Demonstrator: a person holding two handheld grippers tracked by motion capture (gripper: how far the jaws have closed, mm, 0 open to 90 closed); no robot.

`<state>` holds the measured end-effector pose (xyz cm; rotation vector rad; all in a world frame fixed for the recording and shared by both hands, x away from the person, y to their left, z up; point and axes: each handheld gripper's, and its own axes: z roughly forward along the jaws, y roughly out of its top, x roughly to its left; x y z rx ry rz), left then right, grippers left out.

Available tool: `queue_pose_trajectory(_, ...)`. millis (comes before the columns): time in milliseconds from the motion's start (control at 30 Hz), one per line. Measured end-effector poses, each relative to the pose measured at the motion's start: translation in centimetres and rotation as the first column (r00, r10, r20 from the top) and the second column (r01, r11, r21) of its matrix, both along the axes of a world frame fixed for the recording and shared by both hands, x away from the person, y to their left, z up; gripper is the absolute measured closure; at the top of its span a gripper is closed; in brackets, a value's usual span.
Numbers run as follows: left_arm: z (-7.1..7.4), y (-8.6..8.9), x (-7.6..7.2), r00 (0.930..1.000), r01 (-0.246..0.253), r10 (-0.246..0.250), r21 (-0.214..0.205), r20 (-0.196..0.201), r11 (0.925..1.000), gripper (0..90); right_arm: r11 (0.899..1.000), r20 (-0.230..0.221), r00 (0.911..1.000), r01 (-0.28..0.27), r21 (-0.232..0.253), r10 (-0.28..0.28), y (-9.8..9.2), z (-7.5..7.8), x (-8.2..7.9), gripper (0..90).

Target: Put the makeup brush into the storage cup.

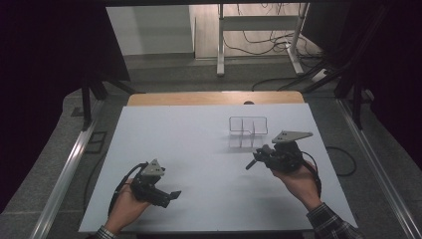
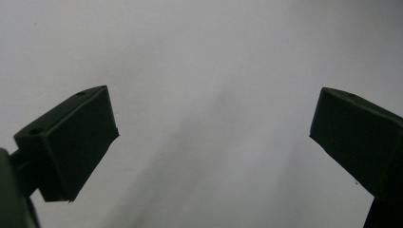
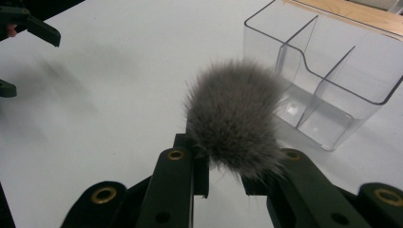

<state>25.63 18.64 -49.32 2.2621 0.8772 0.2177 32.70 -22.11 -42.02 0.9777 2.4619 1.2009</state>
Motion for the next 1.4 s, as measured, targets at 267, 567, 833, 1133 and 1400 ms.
queue_pose_trajectory(267, -0.2, 1.3, -0.6, 0.9996, -0.029, 0.029, 0.001, -0.004, 0.9996, 1.7, 1.000, 0.009, 0.9998, 0.015, 0.000, -0.015, -0.4, 0.2, 0.1, 76.4)
queue_pose_trajectory(567, -0.4, 2.8, -1.3, 0.9976, -0.070, 0.070, -0.002, -0.006, 0.9976, 1.7, 0.999, 0.024, 0.9994, 0.025, 0.020, -0.026, -0.8, 0.5, 0.3, 76.4)
queue_pose_trajectory(833, -0.5, 3.8, -1.9, 0.9956, -0.093, 0.093, -0.003, -0.010, 0.9957, 1.7, 0.998, 0.026, 0.9985, 0.047, 0.039, -0.048, -1.1, 0.9, 0.5, 76.4)
queue_pose_trajectory(1133, -0.5, 4.7, -2.4, 0.9931, -0.117, 0.117, -0.003, -0.010, 0.9931, 1.7, 0.996, 0.042, 0.9962, 0.074, 0.049, -0.076, -1.5, 1.5, 0.7, 76.4)
queue_pose_trajectory(1400, -0.7, 5.8, -2.8, 0.9895, -0.144, 0.144, -0.005, -0.012, 0.9896, 1.7, 0.995, 0.050, 0.9952, 0.082, 0.055, -0.084, -1.9, 1.7, 1.0, 76.4)
